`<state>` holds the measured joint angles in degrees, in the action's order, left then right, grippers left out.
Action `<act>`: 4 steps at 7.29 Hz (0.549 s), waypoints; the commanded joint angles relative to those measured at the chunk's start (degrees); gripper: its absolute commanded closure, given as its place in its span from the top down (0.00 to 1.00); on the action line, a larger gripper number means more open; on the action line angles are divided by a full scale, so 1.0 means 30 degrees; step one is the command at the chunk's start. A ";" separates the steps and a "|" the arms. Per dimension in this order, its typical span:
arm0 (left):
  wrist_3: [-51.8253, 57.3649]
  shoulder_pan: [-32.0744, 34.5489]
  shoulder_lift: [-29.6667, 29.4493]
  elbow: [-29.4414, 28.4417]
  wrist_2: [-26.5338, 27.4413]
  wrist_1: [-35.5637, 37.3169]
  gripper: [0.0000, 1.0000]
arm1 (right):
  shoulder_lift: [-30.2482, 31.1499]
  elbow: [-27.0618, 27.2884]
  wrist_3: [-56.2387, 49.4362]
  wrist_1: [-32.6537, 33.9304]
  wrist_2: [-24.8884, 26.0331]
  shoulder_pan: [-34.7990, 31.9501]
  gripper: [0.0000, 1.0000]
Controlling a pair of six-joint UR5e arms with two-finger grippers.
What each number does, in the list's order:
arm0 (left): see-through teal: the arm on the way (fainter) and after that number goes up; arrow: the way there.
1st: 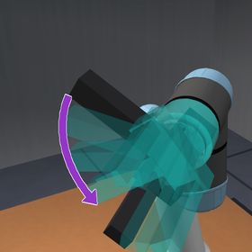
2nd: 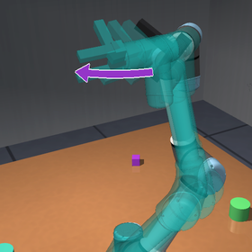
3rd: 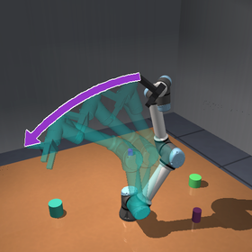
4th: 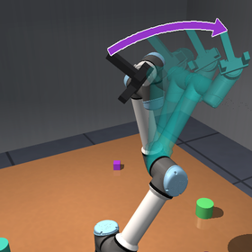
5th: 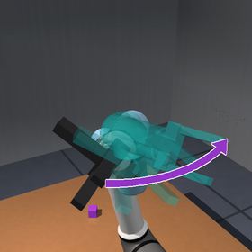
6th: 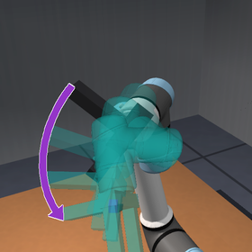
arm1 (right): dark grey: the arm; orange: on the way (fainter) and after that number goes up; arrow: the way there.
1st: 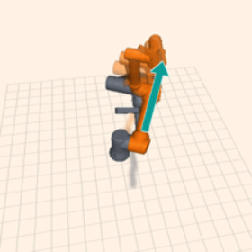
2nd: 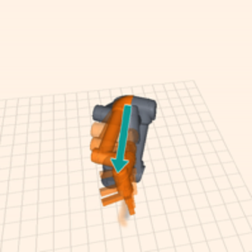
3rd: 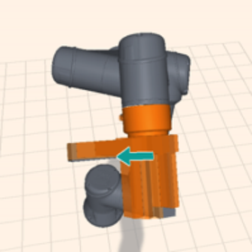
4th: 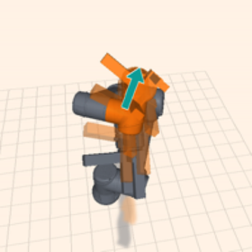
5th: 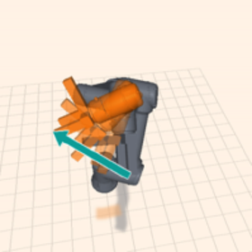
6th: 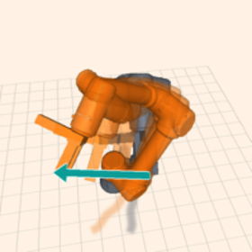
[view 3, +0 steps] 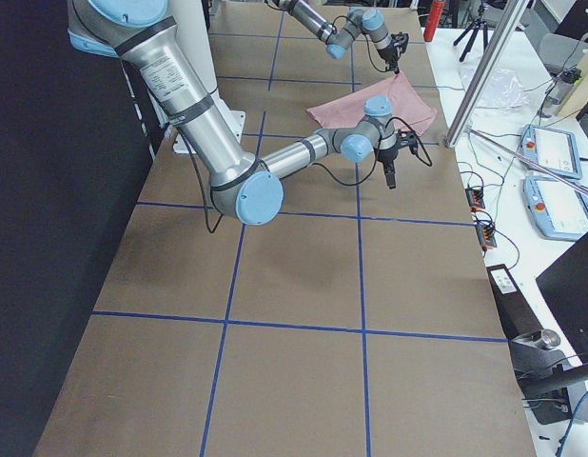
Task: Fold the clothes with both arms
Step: 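Grasp the side edge with the left gripper and drag the shirt, rotating it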
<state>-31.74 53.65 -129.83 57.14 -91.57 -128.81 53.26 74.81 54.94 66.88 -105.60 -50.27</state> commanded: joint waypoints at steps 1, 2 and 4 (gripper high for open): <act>0.0825 0.0221 0.0586 -0.0243 0.0348 -0.1438 0.99 | -0.0406 -0.0003 0.1361 -0.0026 0.0306 0.0522 1.00; 0.0565 0.0221 0.0825 0.0517 0.0028 -0.2173 1.00 | -0.1105 -0.0062 0.2446 0.0003 0.1323 0.1135 1.00; 0.0533 0.0221 0.0973 0.0904 -0.2636 -0.2356 1.00 | -0.2889 -0.0701 0.6741 -0.0084 0.1978 0.2250 0.91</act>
<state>-30.02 54.29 -127.31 58.97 -96.11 -135.27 48.03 74.04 67.58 66.82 -100.77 -45.53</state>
